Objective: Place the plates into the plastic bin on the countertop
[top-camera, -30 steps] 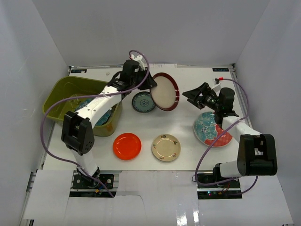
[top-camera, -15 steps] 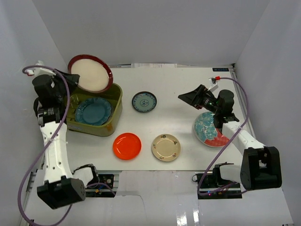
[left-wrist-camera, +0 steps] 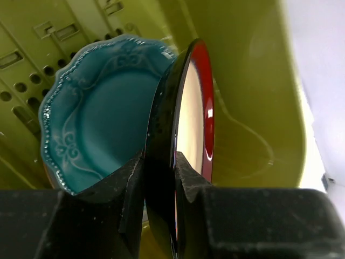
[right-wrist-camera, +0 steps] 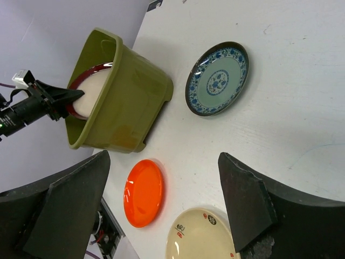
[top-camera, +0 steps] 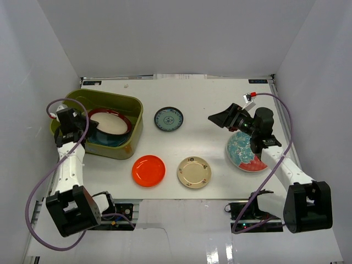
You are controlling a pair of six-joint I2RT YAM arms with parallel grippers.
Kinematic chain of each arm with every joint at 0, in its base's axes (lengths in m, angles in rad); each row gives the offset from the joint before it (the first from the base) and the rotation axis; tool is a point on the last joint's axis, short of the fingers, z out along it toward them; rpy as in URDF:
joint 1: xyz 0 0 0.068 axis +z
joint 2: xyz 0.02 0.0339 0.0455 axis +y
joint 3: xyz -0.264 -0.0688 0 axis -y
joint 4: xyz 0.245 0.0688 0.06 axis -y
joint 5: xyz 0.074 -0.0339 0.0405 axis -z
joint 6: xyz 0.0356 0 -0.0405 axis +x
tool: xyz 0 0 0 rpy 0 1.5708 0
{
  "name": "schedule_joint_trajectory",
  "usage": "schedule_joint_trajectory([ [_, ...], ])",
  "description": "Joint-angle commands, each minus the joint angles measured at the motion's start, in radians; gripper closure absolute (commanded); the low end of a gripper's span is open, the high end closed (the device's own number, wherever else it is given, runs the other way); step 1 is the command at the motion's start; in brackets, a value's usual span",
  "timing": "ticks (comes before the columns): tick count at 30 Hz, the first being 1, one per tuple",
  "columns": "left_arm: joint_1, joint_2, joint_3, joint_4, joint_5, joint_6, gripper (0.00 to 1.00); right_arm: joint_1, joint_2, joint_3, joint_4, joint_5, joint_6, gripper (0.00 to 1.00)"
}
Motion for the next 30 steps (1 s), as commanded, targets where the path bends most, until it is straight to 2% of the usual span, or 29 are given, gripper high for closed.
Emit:
schedule_joint_trajectory([
  [1, 0.001, -0.015, 0.044, 0.178, 0.027, -0.019, 1.0, 0.006, -0.037, -0.009, -0.036, 0.033, -0.052, 0.13],
  [3, 0.001, 0.028, 0.046, 0.175, 0.017, 0.016, 0.97, 0.006, -0.04, -0.011, -0.044, 0.041, -0.055, 0.13],
  [4, 0.001, 0.042, 0.044, 0.168, 0.01, 0.025, 0.9, 0.006, -0.045, -0.011, -0.051, 0.044, -0.057, 0.13],
  [6, 0.001, 0.079, 0.066, 0.136, 0.005, 0.057, 0.56, 0.007, -0.049, -0.009, -0.064, 0.061, -0.061, 0.13],
  [8, 0.001, 0.082, 0.075, 0.134, 0.005, 0.068, 0.14, 0.006, -0.055, -0.006, -0.093, 0.081, -0.083, 0.12],
  [9, 0.001, 0.081, 0.08, 0.137, 0.004, 0.064, 0.05, 0.007, -0.057, -0.006, -0.107, 0.116, -0.095, 0.09],
  [10, 0.001, 0.079, 0.087, 0.137, -0.006, 0.065, 0.02, 0.007, -0.046, -0.002, -0.154, 0.143, -0.113, 0.06],
  [12, -0.003, 0.079, 0.116, 0.134, -0.029, 0.082, 0.02, 0.003, -0.033, 0.006, -0.203, 0.233, -0.161, 0.02],
  [16, -0.017, 0.1, 0.15, 0.109, -0.162, 0.122, 0.02, -0.014, -0.035, -0.035, -0.234, 0.349, -0.147, 0.02],
  [21, -0.055, 0.186, 0.164, 0.089, -0.321, 0.188, 0.02, -0.045, -0.089, -0.049, -0.326, 0.586, -0.138, 0.04],
  [23, -0.057, 0.214, 0.15, 0.085, -0.323, 0.182, 0.02, -0.06, -0.129, -0.055, -0.36, 0.724, -0.146, 0.06],
  [26, -0.062, 0.2, 0.124, 0.089, -0.3, 0.153, 0.02, -0.117, -0.189, -0.081, -0.404, 0.794, -0.152, 0.06],
  [30, -0.091, 0.079, 0.109, 0.138, -0.274, 0.102, 0.02, -0.235, -0.297, -0.132, -0.473, 0.924, -0.131, 0.05],
])
